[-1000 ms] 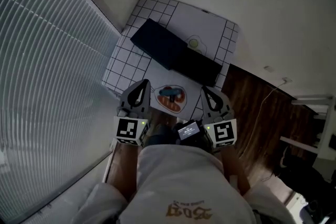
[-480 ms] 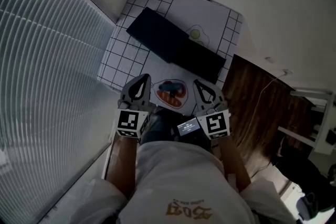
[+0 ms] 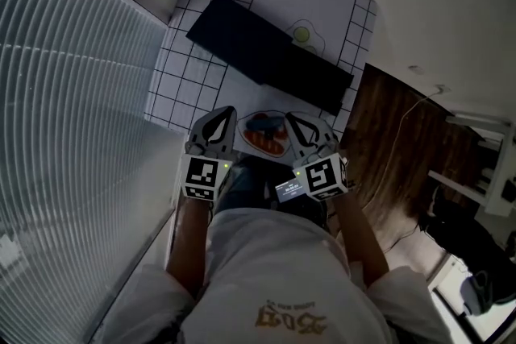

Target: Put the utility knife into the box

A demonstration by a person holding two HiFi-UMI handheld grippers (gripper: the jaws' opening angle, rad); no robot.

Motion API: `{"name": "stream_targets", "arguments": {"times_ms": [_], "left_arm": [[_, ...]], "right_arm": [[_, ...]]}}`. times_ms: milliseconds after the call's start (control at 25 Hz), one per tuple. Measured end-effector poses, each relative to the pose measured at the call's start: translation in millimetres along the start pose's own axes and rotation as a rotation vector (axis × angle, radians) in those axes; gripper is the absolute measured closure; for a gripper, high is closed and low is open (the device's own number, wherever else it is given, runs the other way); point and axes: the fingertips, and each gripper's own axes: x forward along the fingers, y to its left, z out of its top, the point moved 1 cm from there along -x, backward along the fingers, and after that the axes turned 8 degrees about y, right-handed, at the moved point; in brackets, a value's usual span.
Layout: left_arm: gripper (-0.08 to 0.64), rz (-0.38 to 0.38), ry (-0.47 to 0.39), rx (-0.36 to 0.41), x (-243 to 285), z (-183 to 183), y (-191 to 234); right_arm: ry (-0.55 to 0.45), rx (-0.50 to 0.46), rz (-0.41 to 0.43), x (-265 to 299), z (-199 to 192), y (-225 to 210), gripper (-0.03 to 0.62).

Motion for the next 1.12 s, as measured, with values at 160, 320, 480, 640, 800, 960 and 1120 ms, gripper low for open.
{"name": "stream_targets", "arguments": {"times_ms": [160, 320, 480, 640, 800, 960, 1120], "left_arm": [[0.552, -0.032, 0.032, 0.030, 11, -10, 3], [0.552, -0.071, 0.071, 0.043, 23, -23, 3], [0.552, -0.110, 0.103, 0.051, 33, -35, 3], [0.552, -0.134, 0.129, 0.061, 41, -44, 3], [0.552, -0.158, 0.182, 0.113, 45, -61, 1], [0.552, -0.187, 0.224, 0.134, 48, -76, -2], [0.552, -0.223, 0.249, 0.102, 54, -90, -9]], "right_arm": [[0.040, 0.004, 0.014, 13, -6, 4, 0.584], [0.089, 0.006, 0.035, 27, -21, 9, 0.584], [0.140, 0.009, 0.052, 39, -35, 14, 0.584], [0.166, -0.002, 0.058, 47, -44, 17, 0.584], [0.193, -0.031, 0.083, 55, -50, 23, 0.584], [0.207, -0.057, 0.124, 65, -53, 33, 0.583], [0.220, -0.043, 0.208, 71, -54, 49, 0.583]]}}
